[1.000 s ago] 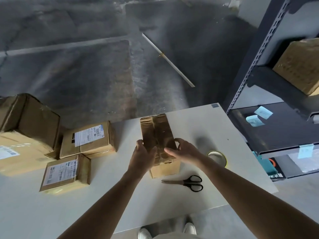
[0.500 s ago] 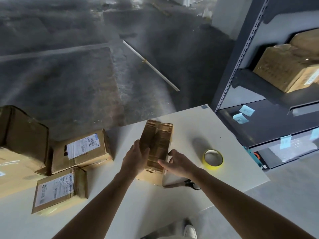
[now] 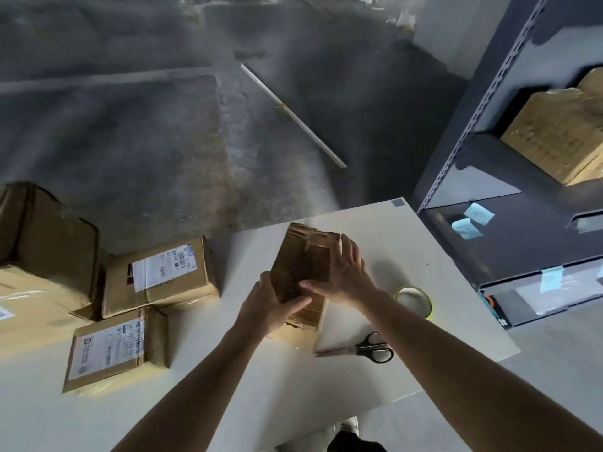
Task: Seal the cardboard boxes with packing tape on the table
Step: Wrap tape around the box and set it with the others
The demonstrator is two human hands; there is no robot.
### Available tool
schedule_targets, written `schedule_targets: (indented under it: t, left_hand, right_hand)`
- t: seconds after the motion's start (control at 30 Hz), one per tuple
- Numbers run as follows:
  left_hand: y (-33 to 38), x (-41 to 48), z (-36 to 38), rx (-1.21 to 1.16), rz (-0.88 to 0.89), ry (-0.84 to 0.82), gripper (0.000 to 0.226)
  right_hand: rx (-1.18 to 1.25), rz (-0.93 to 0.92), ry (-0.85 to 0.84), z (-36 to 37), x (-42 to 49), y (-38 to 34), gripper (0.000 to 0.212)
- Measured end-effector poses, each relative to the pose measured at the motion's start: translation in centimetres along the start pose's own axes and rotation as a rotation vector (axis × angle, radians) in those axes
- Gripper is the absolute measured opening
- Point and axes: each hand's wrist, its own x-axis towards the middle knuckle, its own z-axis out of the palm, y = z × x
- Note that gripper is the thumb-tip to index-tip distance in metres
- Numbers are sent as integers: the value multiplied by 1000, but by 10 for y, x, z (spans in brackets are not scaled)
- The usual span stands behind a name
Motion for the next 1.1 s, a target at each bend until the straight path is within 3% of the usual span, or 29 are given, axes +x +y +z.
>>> schedule_targets:
  t: [0.13,0.27,0.4,0.7,1.0,1.1]
  left_hand:
    - [3,-1,-5,-49,3,-63,95]
    - [3,0,-9,-102,-22,-126,90]
    - [7,-2,-9,-160,-24,-116,80]
    - [5,-5,-9,-175,-38,-108,83]
    - [4,-7,-10,-107,-55,-119,98]
    - [6,-9,-12,-58,-70,-126,104]
  right_hand:
    - [-25,-8,-70,-1,25,-1,135]
    - [-45,-13,-96,-2,47,3,137]
    - [-12,-11,-120,-1,65,3,118]
    - [125,-80,-92,-8,94,11,65]
    - [215,-103,-73,-6,101,13,32]
    - [302,-45,-87,-7,103,13,41]
